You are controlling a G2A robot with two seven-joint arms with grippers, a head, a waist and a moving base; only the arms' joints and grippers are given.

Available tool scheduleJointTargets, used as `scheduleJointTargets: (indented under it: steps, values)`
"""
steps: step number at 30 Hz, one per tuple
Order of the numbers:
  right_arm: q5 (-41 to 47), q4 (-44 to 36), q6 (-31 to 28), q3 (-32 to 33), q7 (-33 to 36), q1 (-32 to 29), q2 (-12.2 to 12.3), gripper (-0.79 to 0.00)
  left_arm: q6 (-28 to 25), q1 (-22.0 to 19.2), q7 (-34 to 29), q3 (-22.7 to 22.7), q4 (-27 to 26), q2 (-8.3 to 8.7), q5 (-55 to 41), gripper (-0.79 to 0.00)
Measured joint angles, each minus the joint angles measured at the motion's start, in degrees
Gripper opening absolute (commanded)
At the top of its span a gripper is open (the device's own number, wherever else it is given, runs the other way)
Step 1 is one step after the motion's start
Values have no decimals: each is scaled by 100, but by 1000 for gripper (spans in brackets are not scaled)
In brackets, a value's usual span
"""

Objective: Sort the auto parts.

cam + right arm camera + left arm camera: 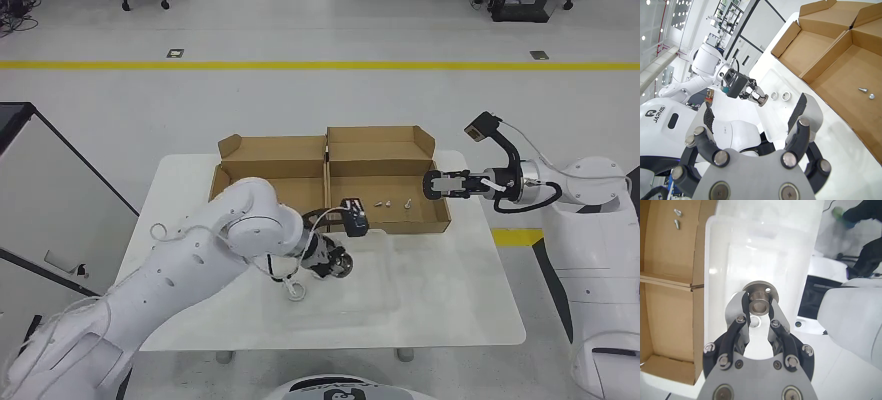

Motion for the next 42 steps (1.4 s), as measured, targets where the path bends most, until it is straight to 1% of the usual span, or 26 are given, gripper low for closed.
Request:
scheduleJointTargets:
  steps: [2,6,9,13,17,22,34,36,39,42]
  values:
    - [0,0,0,0,0,0,0,0,-309,261,252,-359,7,107,-334,-785]
    - [0,0,0,0,0,0,0,0,-941,665,720,-917,103,253,-1001,-785]
    - [0,0,0,0,0,0,0,0,-1407,878,1024,-1247,234,331,-1503,-785]
    - [0,0,0,0,0,0,0,0,-1958,1069,1434,-1535,408,404,-2201,-785]
    - [0,0,0,0,0,0,0,0,-2396,1162,1873,-1558,534,477,-2808,-785]
    - [0,0,0,0,0,0,0,0,-2856,1088,2335,-1329,645,567,-3189,-785]
    - [0,0,0,0,0,0,0,0,-2895,1071,2390,-1313,649,574,-3169,-785]
    - [0,0,0,0,0,0,0,0,-2873,1150,2591,-1359,650,571,-3298,-785]
    - [0,0,0,0,0,0,0,0,-3128,1288,2849,-1514,754,603,-3655,-785]
    - [0,0,0,0,0,0,0,0,-3395,1403,2881,-1654,823,654,-4023,-785]
